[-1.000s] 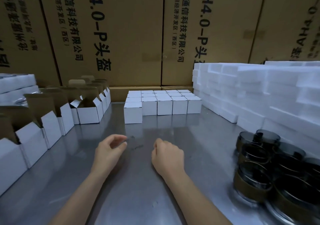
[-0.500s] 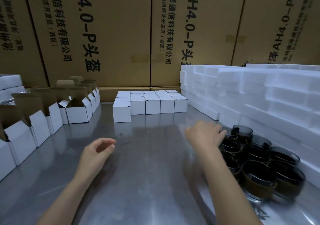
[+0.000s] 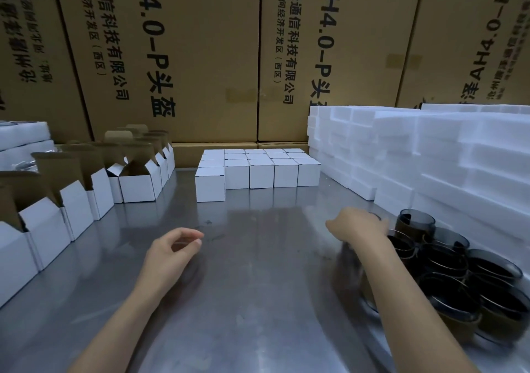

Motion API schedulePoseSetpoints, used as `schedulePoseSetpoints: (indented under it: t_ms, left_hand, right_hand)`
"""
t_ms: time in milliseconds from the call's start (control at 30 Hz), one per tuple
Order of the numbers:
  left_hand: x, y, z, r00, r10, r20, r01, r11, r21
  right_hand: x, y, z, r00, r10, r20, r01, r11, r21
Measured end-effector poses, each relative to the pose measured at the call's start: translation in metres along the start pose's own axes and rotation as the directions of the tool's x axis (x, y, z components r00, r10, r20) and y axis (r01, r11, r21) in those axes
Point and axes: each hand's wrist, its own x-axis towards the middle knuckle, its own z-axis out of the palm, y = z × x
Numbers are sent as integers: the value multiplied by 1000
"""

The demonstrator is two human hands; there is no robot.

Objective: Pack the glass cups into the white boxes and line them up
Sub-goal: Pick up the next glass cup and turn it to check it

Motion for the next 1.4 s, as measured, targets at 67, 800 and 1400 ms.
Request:
schedulePoseSetpoints:
  t_ms: [67, 800, 1400]
  left_hand:
    - [1, 1, 0, 1000, -4, 4, 4, 1000, 12]
    - [-9, 10, 6, 926, 59, 372, -91, 993, 69]
    - [-3, 10, -1, 934, 20, 357, 0, 998, -57]
  right_hand:
    - [-7, -14, 2, 993, -120, -23, 120, 993, -10]
    - [-54, -82, 63, 661, -706, -252, 509, 176, 842]
    - [-35, -76, 77, 683, -728, -52, 425, 339, 839]
